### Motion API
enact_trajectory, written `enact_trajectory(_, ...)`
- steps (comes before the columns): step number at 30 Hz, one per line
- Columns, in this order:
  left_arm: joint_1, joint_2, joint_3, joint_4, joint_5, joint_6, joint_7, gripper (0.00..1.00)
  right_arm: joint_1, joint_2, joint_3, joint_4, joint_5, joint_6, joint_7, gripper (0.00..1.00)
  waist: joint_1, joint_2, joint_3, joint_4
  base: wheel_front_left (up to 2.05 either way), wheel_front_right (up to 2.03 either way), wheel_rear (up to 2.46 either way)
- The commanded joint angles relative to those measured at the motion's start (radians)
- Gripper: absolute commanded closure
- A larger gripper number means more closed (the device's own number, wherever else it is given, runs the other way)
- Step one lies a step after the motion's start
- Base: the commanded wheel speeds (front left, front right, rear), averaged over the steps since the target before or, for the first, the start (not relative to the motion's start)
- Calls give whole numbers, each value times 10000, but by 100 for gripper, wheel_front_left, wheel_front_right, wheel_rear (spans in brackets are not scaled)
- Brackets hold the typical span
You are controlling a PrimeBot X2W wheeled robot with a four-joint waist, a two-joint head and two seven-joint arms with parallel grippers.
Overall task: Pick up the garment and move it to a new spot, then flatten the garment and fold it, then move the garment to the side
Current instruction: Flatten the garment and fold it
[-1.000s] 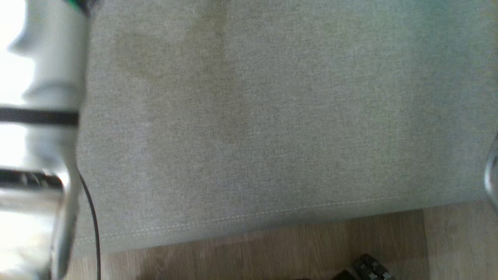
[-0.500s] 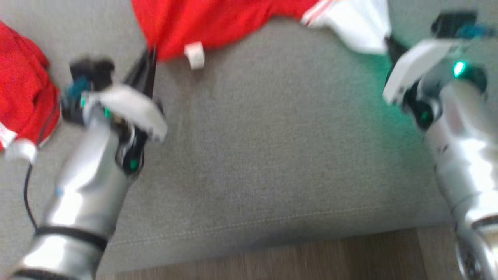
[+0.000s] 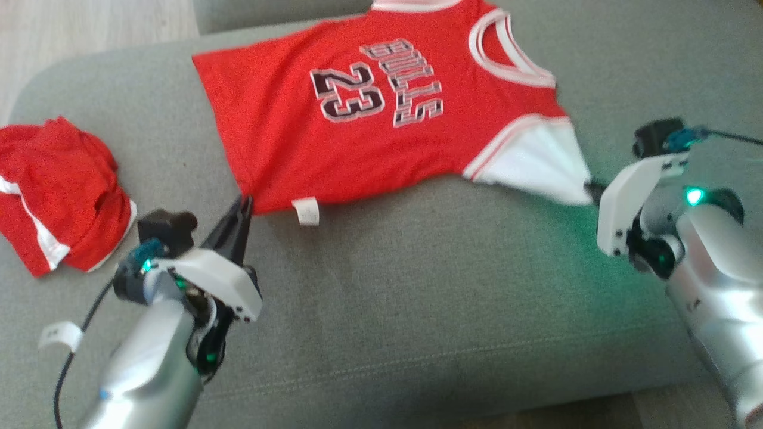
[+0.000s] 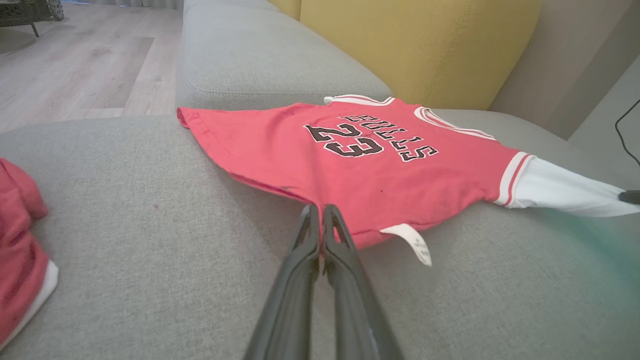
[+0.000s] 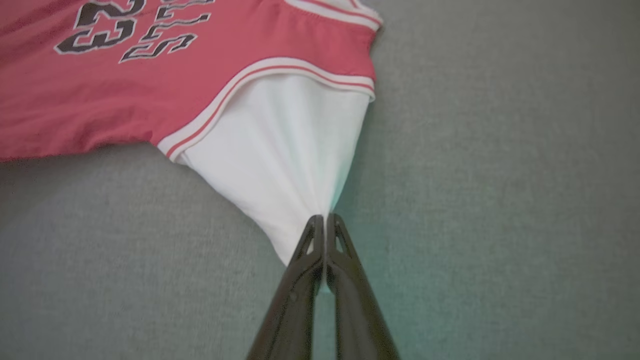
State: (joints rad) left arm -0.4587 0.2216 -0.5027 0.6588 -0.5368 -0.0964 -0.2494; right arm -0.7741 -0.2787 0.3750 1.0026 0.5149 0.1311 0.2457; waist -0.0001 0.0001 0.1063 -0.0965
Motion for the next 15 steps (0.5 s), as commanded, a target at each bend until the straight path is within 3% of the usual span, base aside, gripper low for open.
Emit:
enact_trajectory(1, -216, 367, 333, -328, 29, 54, -111, 100, 128, -157, 277, -415, 200, -4, 225, 100, 1, -1, -187, -24, 0, 0, 0)
enact_trajectory(8, 426, 410, 111, -605, -77, 124, 291, 100, 887, -1467, 1798, -1941, 1729, -4, 2442, 100, 1, -1, -635, 78, 0, 0, 0)
enact_trajectory(15, 1227, 477, 122, -989, -333, 296, 409, 100, 1547, -2482, 2270, -2970, 3272, -4, 4256, 100, 1, -1, -1058, 151, 0, 0, 0)
